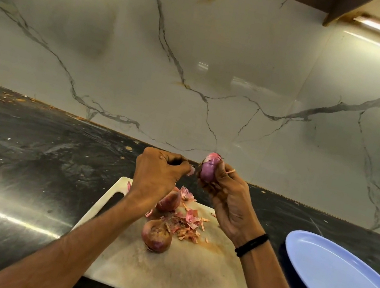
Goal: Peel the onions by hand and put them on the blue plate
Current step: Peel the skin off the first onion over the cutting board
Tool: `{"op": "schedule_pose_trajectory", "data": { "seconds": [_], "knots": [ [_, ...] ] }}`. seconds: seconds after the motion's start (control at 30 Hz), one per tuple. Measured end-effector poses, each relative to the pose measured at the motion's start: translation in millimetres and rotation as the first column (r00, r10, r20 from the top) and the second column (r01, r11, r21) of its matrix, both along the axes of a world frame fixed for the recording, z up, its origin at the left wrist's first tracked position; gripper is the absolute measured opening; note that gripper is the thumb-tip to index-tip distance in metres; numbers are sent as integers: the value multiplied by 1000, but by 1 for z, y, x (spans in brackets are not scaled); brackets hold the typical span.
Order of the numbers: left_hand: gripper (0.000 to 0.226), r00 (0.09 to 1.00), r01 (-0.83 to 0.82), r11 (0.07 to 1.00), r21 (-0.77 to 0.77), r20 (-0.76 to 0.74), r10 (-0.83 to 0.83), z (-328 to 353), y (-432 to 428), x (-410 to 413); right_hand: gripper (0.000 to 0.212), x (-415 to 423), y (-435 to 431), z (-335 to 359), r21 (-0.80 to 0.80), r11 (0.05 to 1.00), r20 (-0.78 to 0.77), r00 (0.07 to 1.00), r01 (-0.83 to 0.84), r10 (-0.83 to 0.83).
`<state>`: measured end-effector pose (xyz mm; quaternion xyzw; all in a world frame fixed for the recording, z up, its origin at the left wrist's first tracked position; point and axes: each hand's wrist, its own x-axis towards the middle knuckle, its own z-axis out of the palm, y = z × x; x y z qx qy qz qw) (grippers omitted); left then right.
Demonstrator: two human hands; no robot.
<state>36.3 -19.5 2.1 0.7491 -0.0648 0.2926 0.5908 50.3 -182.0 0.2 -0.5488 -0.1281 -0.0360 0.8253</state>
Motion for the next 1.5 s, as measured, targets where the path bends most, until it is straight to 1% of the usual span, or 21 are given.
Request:
{"op": "schedule_pose_trajectory", "data": {
  "seconds": [0.1, 0.13, 0.2, 0.27, 0.4, 0.57, 0.63, 0.73, 0.83, 1.03, 1.13, 1.23, 1.3, 1.37, 1.5],
  "knots": [
    [6, 999, -37, 999, -16, -38, 37, -1, 5, 2, 42, -2, -1, 3, 58, 998, -23, 1000, 0, 2],
    [9, 998, -39, 999, 3, -56, 40, -1, 5, 3, 42, -3, -1, 4, 78, 997, -26, 1000, -6, 8],
    [23, 997, -20, 999, 36, -72, 23, -3, 6, 3, 41, -4, -1, 5, 98, 995, -31, 999, -18, 21],
    [36, 999, 13, 999, 41, -48, -11, -4, 4, 4, 39, -5, 0, 5, 100, 995, -40, 999, -23, 27],
    [40, 992, 118, 993, 6, 33, -118, -1, -1, 3, 37, -6, 1, 5, 65, 997, -39, 999, -29, 32],
    [51, 969, 240, 971, -12, 59, -239, -1, -3, 3, 30, -7, 1, 7, 63, 998, -49, 999, -19, 22],
    [52, 958, 282, 959, -20, 63, -280, -2, -3, 3, 28, -7, 2, 7, 75, 997, -48, 999, -22, 25],
    [47, 951, 300, 954, -14, 74, -299, -3, -3, 4, 34, -7, 2, 8, 65, 998, -43, 999, -16, 19],
    [38, 959, 274, 962, -9, 82, -273, -3, -2, 4, 35, -7, 2, 7, 49, 999, -43, 999, -15, 17],
    [31, 970, 192, 981, 32, 147, -194, -4, -2, 2, 40, -8, 4, 7, 50, 999, -54, 998, -17, 19],
    [26, 977, 139, 990, -16, 164, -134, -3, 2, 2, 44, -10, 5, 10, 119, 993, -77, 997, -15, 24],
    [25, 974, 174, 983, -65, 161, -162, -1, 3, 2, 44, -9, 5, 11, 152, 988, -104, 995, 11, 5],
    [29, 966, 218, 975, -31, 148, -211, -2, -1, 1, 43, -6, 3, 9, 147, 988, -118, 993, 41, -23],
    [36, 958, 251, 967, 35, 135, -253, -5, -4, 1, 43, -5, 2, 8, 139, 989, -124, 992, 43, -26],
    [58, 944, 307, 949, 76, 101, -314, -7, -4, 4, 44, -7, 4, 10, 104, 995, -115, 993, -1, 13]
  ]
}}
